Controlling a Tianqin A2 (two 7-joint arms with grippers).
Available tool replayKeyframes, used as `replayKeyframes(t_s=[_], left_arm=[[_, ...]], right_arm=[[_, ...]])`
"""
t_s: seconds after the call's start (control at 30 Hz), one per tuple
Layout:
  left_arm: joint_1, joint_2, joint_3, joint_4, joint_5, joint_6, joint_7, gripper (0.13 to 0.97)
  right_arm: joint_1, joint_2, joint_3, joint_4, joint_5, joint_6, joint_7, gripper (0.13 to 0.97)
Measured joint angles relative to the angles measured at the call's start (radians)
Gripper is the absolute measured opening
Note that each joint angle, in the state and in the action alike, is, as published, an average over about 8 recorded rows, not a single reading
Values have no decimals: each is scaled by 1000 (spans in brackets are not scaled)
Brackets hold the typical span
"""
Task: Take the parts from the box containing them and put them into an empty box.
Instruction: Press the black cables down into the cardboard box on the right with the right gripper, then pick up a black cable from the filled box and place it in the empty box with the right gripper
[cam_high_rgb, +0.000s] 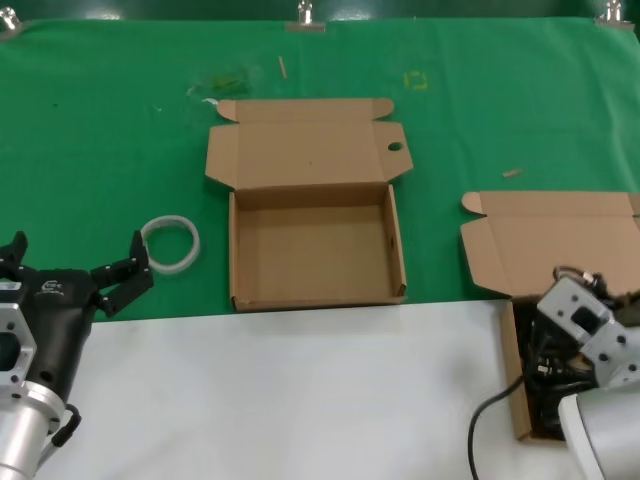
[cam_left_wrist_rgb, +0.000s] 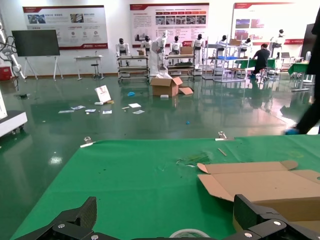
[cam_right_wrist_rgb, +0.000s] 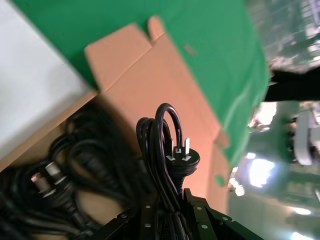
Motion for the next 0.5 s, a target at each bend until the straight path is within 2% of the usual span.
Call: replayKeyframes(t_s=[0.27, 0.5], left_arm=[[0, 0, 0, 0, 0, 0, 0, 966], [0, 0, 0, 0, 0, 0, 0, 966]], right_arm=[[37, 0, -53, 120, -28, 34, 17, 224], [156, 0, -193, 14, -63, -114, 105, 222]])
